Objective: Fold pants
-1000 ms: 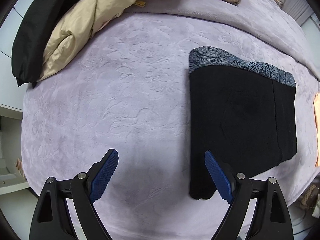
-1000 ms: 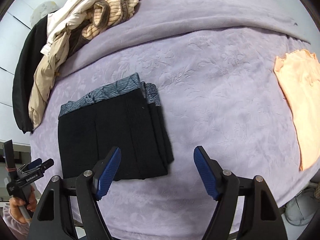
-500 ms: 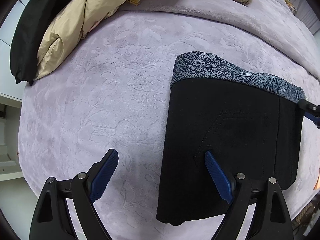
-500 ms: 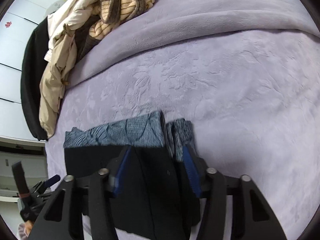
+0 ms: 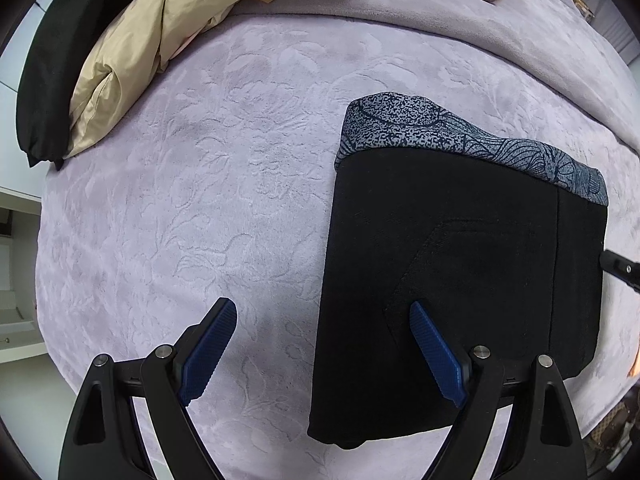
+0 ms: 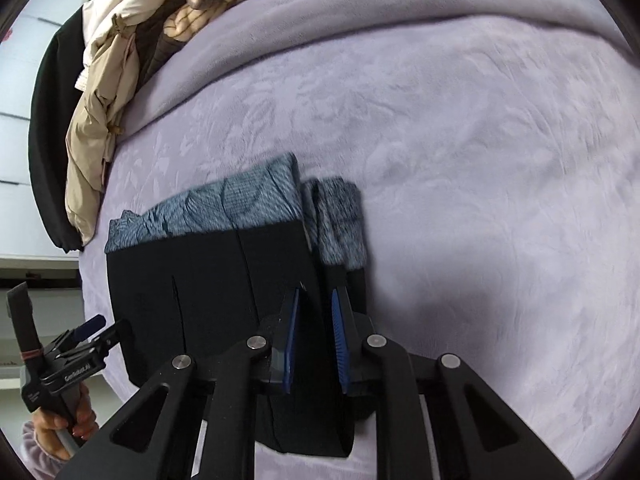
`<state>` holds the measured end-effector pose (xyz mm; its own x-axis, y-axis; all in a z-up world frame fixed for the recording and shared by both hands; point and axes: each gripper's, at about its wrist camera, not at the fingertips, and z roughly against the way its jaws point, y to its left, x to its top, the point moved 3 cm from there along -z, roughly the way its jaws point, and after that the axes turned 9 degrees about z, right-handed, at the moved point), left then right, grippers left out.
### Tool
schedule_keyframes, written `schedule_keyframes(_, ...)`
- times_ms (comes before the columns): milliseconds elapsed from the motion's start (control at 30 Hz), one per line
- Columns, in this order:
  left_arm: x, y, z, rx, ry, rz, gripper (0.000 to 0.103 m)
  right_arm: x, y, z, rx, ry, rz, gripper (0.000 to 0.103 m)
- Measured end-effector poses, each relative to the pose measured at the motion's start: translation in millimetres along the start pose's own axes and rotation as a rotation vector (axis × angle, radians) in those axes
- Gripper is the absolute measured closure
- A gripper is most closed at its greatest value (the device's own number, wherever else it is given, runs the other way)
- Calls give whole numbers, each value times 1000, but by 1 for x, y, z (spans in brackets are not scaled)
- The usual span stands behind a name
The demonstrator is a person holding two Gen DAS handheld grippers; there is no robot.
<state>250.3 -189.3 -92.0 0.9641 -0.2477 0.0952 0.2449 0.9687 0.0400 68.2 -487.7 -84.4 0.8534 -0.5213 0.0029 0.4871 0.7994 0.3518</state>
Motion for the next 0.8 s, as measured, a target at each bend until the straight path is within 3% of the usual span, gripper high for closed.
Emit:
schedule_keyframes(33, 1, -1, 0, 0, 2, -3, 14, -5, -4, 1, 5, 3, -17, 83)
schedule_keyframes(167, 3, -3, -1, -3, 7, -13, 14, -20, -10, 3, 12, 14, -43, 60)
schedule_keyframes(267, 3, -3, -1, -9, 13, -16, 13, -27, -11, 4, 21, 19, -48, 49)
schedule_keyframes(300, 3, -1, -2, -6, 11, -17, 4, -30, -11, 4, 25, 19, -51, 47)
schedule_keyframes(333, 3, -1, -2, 6, 4, -22, 0, -32, -12, 4, 29, 21, -54, 44)
schedule_keyframes(500, 8, 3, 2, -46, -19, -39, 0, -42, -17, 1, 55, 26, -69, 42)
schedule_keyframes(600, 13, 4, 0, -62, -11, -43, 0, -46, -19, 0, 74, 26, -66, 30)
schedule_keyframes(800, 25, 7, -17, -200, 79, -15, 0, -45, -16, -3, 126, 29, -37, 24)
